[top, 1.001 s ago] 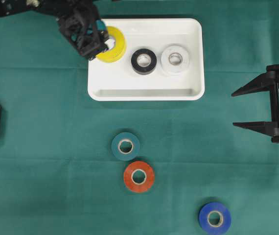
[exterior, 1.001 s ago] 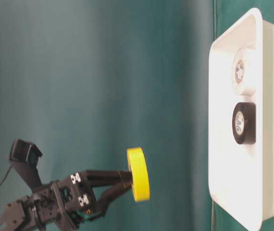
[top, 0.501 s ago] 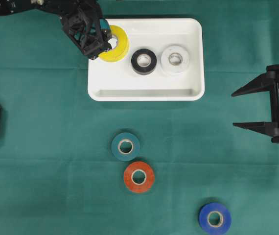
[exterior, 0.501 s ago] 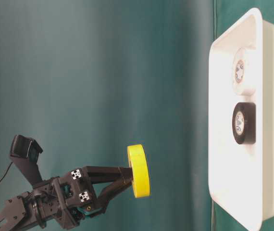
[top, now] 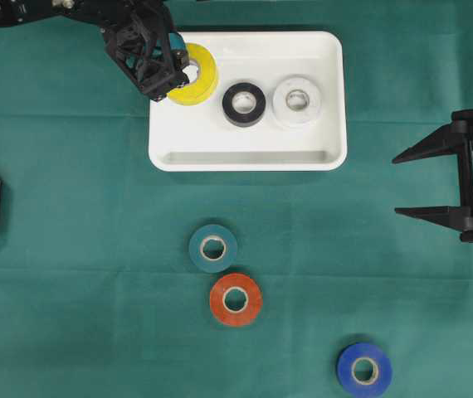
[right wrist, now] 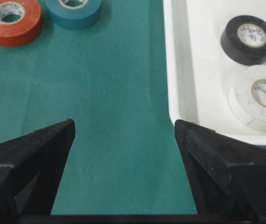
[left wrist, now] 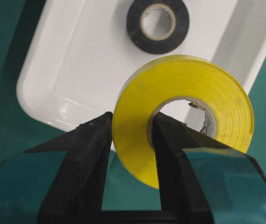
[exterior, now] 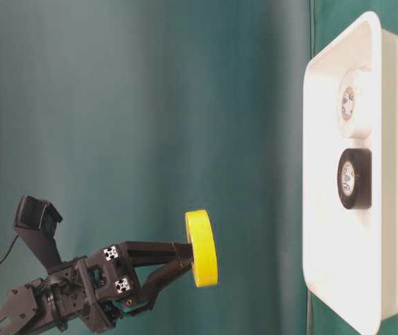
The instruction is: Pick up the tape from a random location and place it into the white case.
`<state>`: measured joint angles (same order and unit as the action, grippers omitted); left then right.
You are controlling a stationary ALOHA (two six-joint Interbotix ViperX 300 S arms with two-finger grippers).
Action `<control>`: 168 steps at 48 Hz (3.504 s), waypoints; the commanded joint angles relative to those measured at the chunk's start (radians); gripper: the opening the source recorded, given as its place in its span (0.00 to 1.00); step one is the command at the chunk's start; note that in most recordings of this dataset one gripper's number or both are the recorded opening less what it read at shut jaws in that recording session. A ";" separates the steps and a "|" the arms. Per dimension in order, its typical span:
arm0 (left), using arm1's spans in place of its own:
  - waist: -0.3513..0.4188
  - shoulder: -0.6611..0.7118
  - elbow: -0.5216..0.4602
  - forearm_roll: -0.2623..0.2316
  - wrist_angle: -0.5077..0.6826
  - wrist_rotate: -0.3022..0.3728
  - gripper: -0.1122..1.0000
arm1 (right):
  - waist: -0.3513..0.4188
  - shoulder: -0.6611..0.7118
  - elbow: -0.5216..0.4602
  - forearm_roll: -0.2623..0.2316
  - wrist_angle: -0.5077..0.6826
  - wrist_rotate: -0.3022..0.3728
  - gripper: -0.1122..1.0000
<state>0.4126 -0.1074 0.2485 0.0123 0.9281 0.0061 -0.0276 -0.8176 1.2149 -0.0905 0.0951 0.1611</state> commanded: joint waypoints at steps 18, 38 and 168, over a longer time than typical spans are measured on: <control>0.015 -0.008 0.041 0.002 -0.058 -0.003 0.29 | 0.002 0.003 -0.028 0.000 -0.005 -0.002 0.87; 0.055 0.147 0.196 0.002 -0.328 -0.003 0.29 | 0.002 0.002 -0.028 0.000 -0.005 -0.002 0.87; -0.110 -0.141 0.281 0.002 -0.390 0.089 0.89 | 0.002 0.003 -0.072 -0.018 0.021 0.002 0.87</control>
<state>0.3482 -0.2178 0.5308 0.0123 0.5476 0.0936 -0.0276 -0.8176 1.1720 -0.1074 0.1197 0.1626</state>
